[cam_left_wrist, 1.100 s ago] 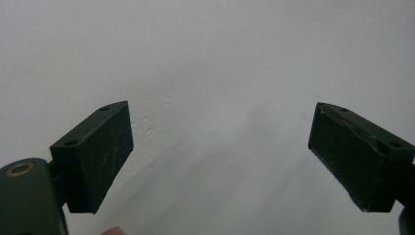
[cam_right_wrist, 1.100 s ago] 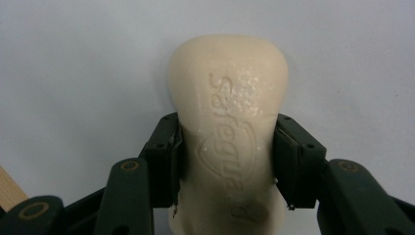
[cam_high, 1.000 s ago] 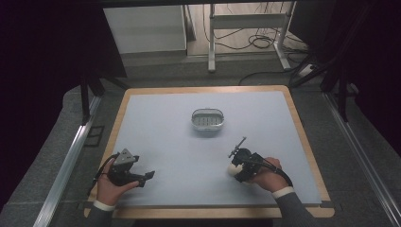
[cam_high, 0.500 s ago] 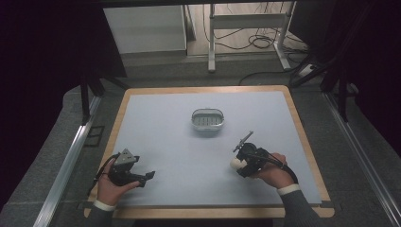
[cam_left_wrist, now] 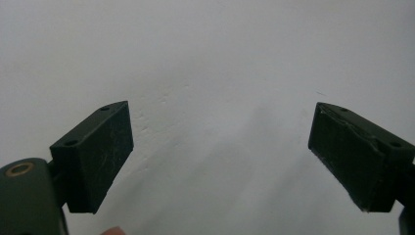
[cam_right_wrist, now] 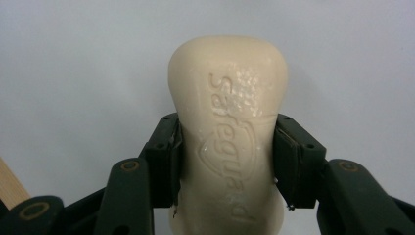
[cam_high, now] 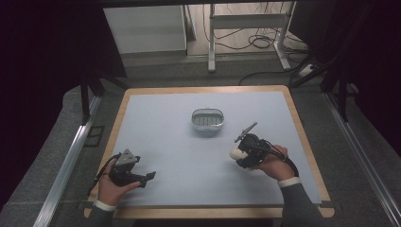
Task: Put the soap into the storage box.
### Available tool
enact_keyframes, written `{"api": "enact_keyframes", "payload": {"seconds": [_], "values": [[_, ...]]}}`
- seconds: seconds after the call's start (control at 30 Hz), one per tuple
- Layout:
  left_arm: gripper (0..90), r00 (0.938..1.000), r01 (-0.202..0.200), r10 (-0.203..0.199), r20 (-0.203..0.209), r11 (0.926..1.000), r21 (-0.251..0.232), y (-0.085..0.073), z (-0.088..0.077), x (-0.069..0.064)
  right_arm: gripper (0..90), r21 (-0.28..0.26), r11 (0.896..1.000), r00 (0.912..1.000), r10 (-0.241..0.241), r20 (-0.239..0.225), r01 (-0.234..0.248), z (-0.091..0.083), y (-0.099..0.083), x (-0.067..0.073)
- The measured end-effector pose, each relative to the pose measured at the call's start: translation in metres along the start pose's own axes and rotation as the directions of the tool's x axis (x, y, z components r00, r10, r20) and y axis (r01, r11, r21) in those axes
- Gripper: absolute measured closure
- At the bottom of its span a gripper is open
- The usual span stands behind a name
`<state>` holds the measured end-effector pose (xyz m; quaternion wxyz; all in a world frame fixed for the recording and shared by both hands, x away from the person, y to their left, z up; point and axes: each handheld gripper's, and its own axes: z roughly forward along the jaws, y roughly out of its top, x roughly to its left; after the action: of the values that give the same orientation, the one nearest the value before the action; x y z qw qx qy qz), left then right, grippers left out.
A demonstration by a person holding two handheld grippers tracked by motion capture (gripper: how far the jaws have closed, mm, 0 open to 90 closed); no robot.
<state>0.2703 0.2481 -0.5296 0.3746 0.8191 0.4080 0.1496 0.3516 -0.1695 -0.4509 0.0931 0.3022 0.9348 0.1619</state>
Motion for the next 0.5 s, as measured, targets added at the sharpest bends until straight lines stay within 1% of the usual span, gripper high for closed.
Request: {"api": "enact_keyframes", "payload": {"seconds": [0.23, 0.3, 0.4, 0.5], "values": [[9.9, 1.0000, 0.003, -0.003, -0.001, 1.0000, -0.001, 0.000, -0.001, 0.001, 49.4, -0.014, 1.000, 1.0000, -0.003, 0.004, 0.003, 0.000, 0.008, -0.005], [9.9, 1.0000, 0.002, -0.002, -0.001, 1.0000, 0.002, 0.000, 0.000, 0.001, 49.4, -0.026, 1.000, 0.9997, -0.009, 0.024, 0.010, -0.001, 0.011, -0.005], [9.9, 1.0000, 0.001, -0.001, 0.000, 1.0000, 0.004, 0.000, 0.001, 0.001, 49.4, -0.045, 0.999, 1.0000, -0.008, 0.005, 0.008, -0.003, 0.015, -0.007], [9.9, 1.0000, 0.002, -0.002, 0.000, 1.0000, 0.002, -0.001, 0.000, 0.001, 49.4, -0.049, 0.999, 0.9999, -0.012, 0.011, 0.012, -0.003, 0.019, -0.008]]}}
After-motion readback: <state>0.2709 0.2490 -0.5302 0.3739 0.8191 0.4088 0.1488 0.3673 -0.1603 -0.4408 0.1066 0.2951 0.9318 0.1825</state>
